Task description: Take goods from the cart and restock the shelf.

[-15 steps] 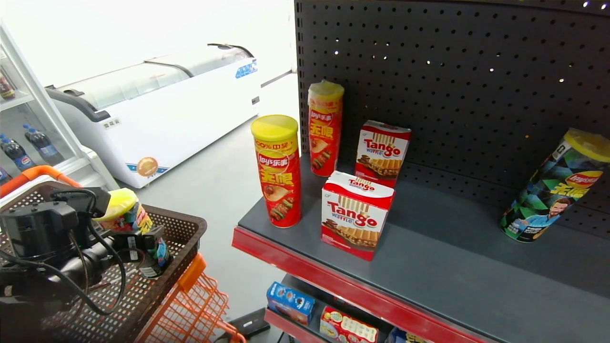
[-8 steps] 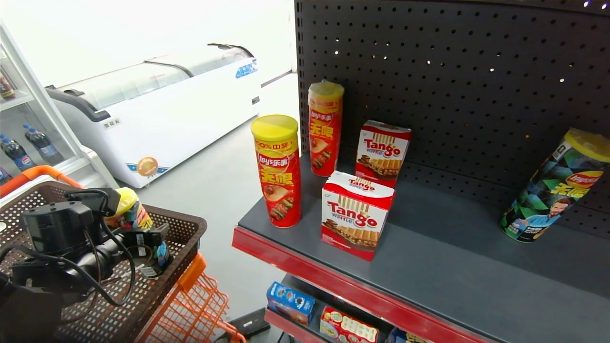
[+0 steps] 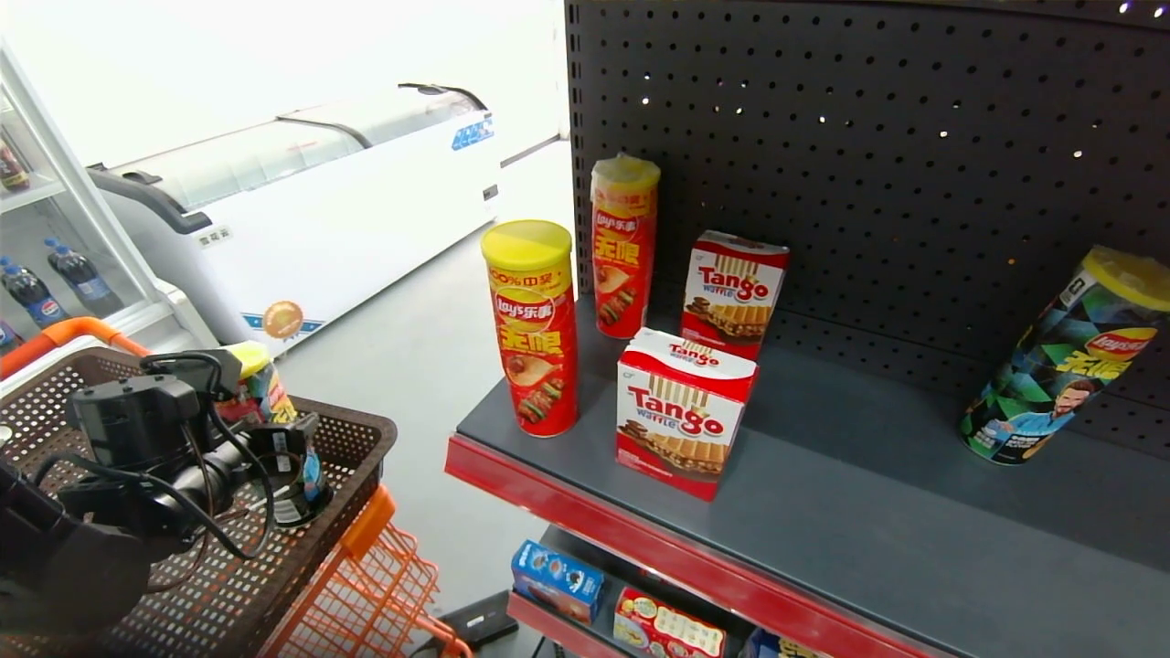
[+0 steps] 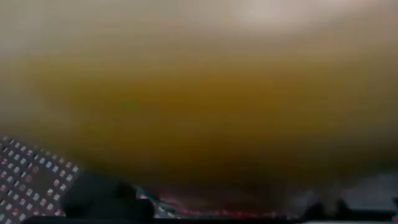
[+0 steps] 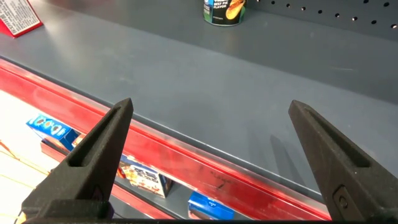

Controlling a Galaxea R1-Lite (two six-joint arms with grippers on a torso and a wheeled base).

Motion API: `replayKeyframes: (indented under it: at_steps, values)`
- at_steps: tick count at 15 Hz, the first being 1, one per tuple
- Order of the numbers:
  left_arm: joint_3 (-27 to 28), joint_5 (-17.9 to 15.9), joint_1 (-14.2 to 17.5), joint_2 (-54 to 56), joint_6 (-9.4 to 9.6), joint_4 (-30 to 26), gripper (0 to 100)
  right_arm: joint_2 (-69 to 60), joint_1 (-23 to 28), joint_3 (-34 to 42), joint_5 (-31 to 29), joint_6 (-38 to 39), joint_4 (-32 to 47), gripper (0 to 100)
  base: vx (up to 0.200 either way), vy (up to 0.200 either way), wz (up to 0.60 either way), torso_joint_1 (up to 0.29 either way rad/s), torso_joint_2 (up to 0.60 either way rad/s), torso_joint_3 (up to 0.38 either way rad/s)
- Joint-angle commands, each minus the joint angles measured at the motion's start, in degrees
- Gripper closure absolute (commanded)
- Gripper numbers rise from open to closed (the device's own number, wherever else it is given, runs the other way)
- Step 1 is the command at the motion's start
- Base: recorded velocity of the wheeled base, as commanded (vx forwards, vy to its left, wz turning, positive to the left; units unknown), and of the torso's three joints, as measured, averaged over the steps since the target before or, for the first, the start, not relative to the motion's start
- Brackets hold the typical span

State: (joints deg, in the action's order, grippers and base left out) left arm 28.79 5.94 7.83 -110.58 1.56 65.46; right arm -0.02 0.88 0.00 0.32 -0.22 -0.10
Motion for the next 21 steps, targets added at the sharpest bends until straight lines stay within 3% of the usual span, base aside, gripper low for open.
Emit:
replayKeyframes:
  at_steps: [1,3,5,9,16,18,19,21]
  values:
    - [1.4,0.0,-0.4,-0.6,0.11,0.0,100,0.0,0.0,0.0,0.0,0.0,0.0,0,0.0,0.0,0.0,0.0,0.0,0.0]
    - [1.6,0.0,-1.5,-0.2,0.9,0.4,100,0.0,0.0,0.0,0.0,0.0,0.1,0,0.0,0.0,0.0,0.0,0.0,0.0]
    - [1.5,-0.4,-1.8,2.5,3.19,0.6,100,0.0,0.0,0.0,0.0,0.0,0.0,0,0.0,0.0,0.0,0.0,0.0,0.0]
    - [2.3,-2.9,-4.5,10.3,3.27,-1.7,100,0.0,0.0,0.0,0.0,0.0,0.0,0,0.0,0.0,0.0,0.0,0.0,0.0]
    - [-2.7,-4.8,-12.0,25.6,3.36,-7.0,100,0.0,0.0,0.0,0.0,0.0,0.0,0,0.0,0.0,0.0,0.0,0.0,0.0]
    - [-3.2,-5.1,-15.2,32.4,3.19,-13.4,100,0.0,0.0,0.0,0.0,0.0,0.0,0,0.0,0.0,0.0,0.0,0.0,0.0]
    - [-3.9,-6.9,-16.7,36.6,3.19,-17.5,100,0.0,0.0,0.0,0.0,0.0,0.0,0,0.0,0.0,0.0,0.0,0.0,0.0]
    - [-3.6,-15.1,-17.3,43.5,2.92,-27.4,100,0.0,0.0,0.0,0.0,0.0,0.0,0,0.0,0.0,0.0,0.0,0.0,0.0]
